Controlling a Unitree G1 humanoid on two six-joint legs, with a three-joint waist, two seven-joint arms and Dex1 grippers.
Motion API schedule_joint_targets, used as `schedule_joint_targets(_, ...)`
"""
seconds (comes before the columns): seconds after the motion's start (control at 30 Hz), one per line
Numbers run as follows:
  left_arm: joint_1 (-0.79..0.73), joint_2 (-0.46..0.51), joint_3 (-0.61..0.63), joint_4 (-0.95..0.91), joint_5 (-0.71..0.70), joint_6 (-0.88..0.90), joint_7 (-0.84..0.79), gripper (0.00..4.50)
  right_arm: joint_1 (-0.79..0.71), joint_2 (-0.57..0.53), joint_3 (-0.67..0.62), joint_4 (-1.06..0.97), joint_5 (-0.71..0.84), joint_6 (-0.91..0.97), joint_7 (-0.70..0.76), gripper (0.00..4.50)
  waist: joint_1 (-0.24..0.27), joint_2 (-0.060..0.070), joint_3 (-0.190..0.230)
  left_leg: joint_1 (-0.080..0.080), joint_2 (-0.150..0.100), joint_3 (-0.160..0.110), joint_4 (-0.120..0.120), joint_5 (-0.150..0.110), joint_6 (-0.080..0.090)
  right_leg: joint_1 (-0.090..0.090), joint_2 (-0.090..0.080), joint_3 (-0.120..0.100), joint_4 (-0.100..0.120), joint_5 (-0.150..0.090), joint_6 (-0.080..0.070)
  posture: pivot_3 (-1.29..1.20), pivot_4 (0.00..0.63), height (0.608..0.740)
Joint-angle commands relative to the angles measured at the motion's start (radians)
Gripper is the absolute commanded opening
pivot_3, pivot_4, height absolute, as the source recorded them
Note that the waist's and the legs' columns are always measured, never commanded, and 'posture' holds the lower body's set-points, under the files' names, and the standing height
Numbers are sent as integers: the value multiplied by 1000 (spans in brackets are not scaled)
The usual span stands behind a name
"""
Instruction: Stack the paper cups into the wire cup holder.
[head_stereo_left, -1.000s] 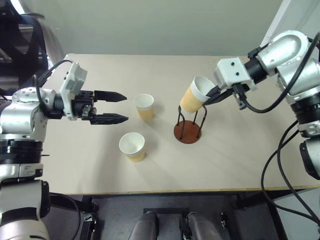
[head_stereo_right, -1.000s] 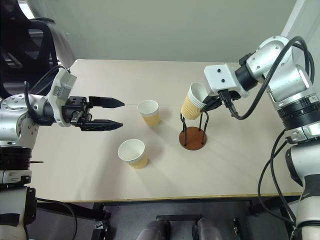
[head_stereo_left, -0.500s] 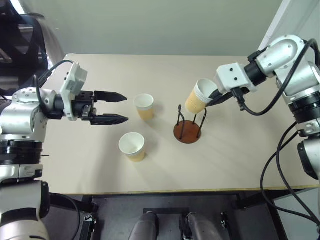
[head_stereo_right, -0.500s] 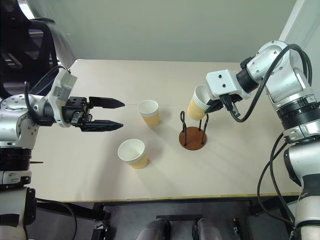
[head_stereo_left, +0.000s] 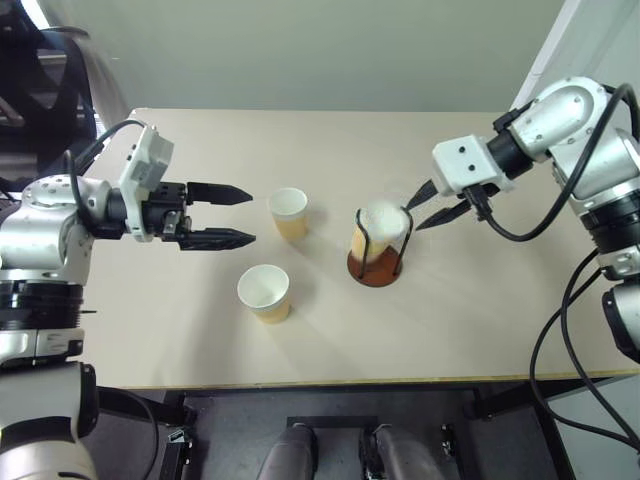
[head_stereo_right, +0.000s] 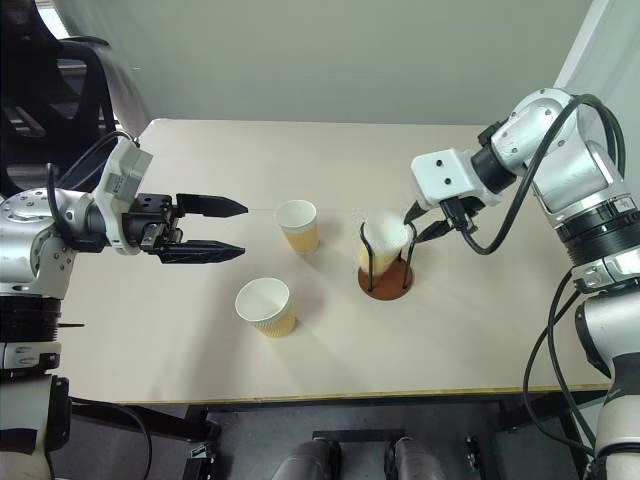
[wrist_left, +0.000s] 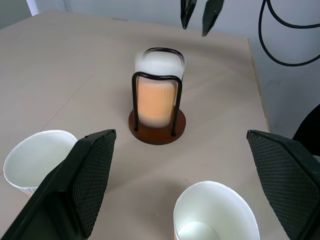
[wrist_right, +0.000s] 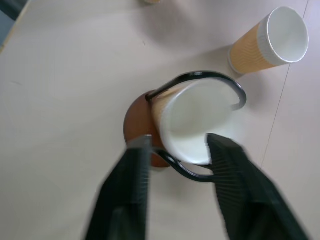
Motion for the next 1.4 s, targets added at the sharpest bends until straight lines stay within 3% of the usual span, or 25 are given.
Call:
schedule_joint_targets(0.03,-3,13,34,-26,-11,1,7,4500,-5,10,-40,-28,21,30,4,3156,0,0,0,0,0,0,0,0,0,0,0,0,0,0,0,0,150,740)
schedule_joint_targets(0.1,-12,0,46,-23,-13,-12,30,4500,-9,53,-91,-18,36,103,-6,3780,-1,0,0,0,0,0,0,0,0,0,0,0,1,0,0,0,150,740)
schedule_joint_targets(0.33,-43,-23,72,-2,-21,25,121,4500,-22,137,-213,15,82,324,-32,3780,0,0,0,1,0,0,0,1,-1,0,0,0,3,-2,-3,0,150,740)
schedule_joint_targets(0.67,-11,38,64,-19,-15,126,116,4500,-59,220,-354,103,135,511,-63,3780,-1,0,0,1,0,0,-2,3,-4,-2,0,0,4,-3,-4,0,150,740)
schedule_joint_targets(0.8,8,52,69,-20,-4,140,137,4500,-39,255,-418,82,178,466,-55,3780,-1,0,0,1,0,0,-2,2,-5,-2,0,0,3,-4,-7,0,150,740)
schedule_joint_targets(0.97,18,59,65,-16,20,103,151,4500,-1,252,-396,84,130,348,-34,3780,1,0,0,1,0,-1,-2,3,-5,-2,0,0,3,-5,-8,0,150,740)
schedule_joint_targets(1.17,-4,65,35,19,88,-36,117,4500,22,243,-379,167,60,171,-2,3780,1,0,0,1,0,0,-1,3,-5,-2,0,0,5,-4,-6,0,150,740)
schedule_joint_targets(1.4,-65,76,-72,102,236,-248,31,4500,-26,244,-374,286,9,131,3,3780,2,0,0,1,0,-1,-1,3,-5,-2,0,0,5,-3,-6,0,150,740)
